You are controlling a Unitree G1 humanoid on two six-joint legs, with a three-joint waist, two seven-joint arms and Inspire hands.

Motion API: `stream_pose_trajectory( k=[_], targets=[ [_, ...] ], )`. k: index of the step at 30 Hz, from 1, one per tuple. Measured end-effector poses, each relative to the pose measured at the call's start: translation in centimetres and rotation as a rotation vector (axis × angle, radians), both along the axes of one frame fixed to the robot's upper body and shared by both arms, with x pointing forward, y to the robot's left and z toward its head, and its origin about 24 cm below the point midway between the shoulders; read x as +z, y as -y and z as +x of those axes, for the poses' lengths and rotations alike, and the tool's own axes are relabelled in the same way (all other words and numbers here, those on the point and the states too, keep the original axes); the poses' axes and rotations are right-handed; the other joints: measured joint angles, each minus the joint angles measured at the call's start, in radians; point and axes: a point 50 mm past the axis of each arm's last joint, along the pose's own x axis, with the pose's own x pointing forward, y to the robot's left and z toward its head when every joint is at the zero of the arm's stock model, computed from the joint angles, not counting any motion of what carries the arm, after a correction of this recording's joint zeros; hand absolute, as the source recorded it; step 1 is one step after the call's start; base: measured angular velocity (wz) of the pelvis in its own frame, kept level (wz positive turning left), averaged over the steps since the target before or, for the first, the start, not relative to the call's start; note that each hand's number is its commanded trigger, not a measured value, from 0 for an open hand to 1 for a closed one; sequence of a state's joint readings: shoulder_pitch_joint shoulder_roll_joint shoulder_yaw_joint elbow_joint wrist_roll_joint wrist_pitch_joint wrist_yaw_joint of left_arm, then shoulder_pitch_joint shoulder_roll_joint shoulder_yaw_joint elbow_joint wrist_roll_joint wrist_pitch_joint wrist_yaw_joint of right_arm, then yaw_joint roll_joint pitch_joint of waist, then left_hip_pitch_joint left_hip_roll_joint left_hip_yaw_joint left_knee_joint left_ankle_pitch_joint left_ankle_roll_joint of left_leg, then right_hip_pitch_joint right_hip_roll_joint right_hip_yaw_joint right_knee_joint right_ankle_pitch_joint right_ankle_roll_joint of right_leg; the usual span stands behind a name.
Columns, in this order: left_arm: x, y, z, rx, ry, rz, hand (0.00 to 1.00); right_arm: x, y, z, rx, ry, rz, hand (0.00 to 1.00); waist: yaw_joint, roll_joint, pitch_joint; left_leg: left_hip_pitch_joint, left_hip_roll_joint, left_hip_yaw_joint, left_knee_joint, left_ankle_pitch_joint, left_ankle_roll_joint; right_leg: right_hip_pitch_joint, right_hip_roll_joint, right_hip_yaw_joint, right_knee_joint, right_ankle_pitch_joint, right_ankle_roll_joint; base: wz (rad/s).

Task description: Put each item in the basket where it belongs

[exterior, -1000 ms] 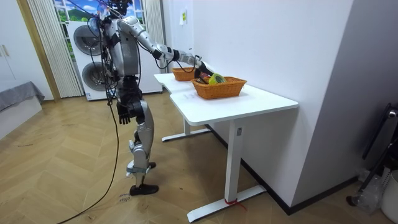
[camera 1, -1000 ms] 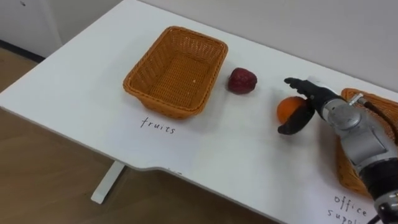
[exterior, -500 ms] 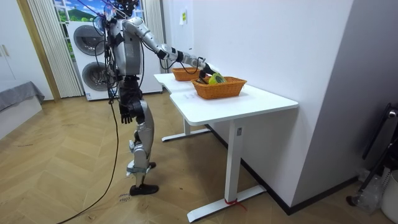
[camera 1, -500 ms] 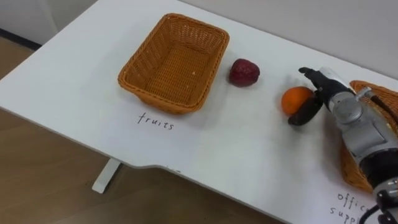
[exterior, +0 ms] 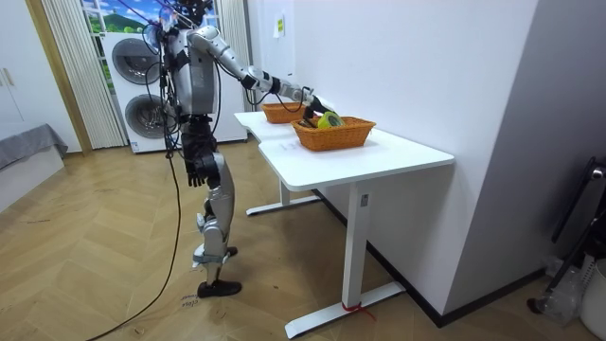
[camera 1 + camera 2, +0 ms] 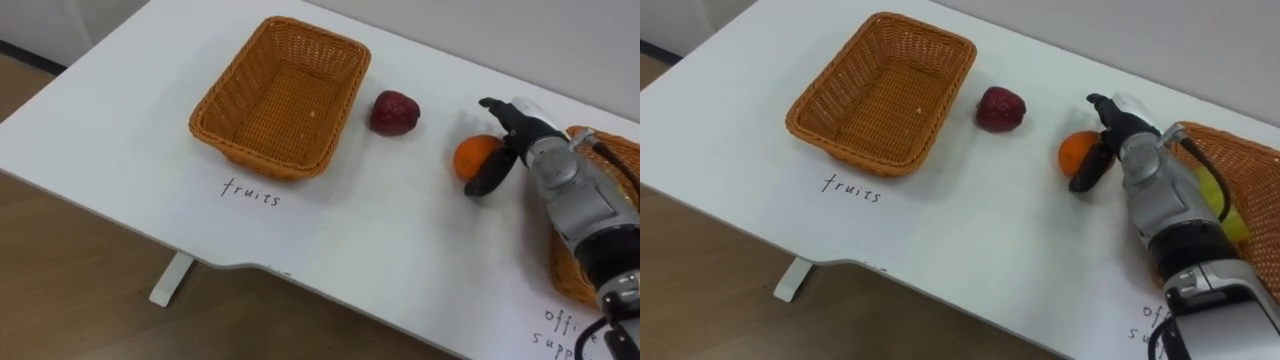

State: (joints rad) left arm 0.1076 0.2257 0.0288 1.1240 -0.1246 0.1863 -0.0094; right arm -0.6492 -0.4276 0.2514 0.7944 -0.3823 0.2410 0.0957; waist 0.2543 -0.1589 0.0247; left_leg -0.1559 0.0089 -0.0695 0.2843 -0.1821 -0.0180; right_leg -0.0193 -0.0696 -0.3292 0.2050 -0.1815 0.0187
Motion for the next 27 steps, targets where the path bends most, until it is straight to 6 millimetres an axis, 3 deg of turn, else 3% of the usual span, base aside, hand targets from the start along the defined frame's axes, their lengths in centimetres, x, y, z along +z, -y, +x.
stream_pose_trajectory(
  k=[1,27],
  targets=[
    [0.0,0.0,0.1,-0.003,0.000,0.001,0.00,0.0,0.0,0.0,-0.002,0.001,0.008,1.00,0.000,0.000,0.0001,-0.002,0.000,0.000,0.000,0.000,0.000,-0.001,0.000,0.000,0.000,0.000,0.000,0.00],
    [0.4,-0.6,1.4,-0.054,0.031,0.021,0.00,-0.1,-1.4,0.1,0.089,-0.053,0.010,1.00,0.002,-0.012,-0.0036,-0.008,0.011,0.015,0.000,0.002,-0.003,-0.016,0.007,0.004,0.000,0.007,-0.008,-0.01]
  ],
)
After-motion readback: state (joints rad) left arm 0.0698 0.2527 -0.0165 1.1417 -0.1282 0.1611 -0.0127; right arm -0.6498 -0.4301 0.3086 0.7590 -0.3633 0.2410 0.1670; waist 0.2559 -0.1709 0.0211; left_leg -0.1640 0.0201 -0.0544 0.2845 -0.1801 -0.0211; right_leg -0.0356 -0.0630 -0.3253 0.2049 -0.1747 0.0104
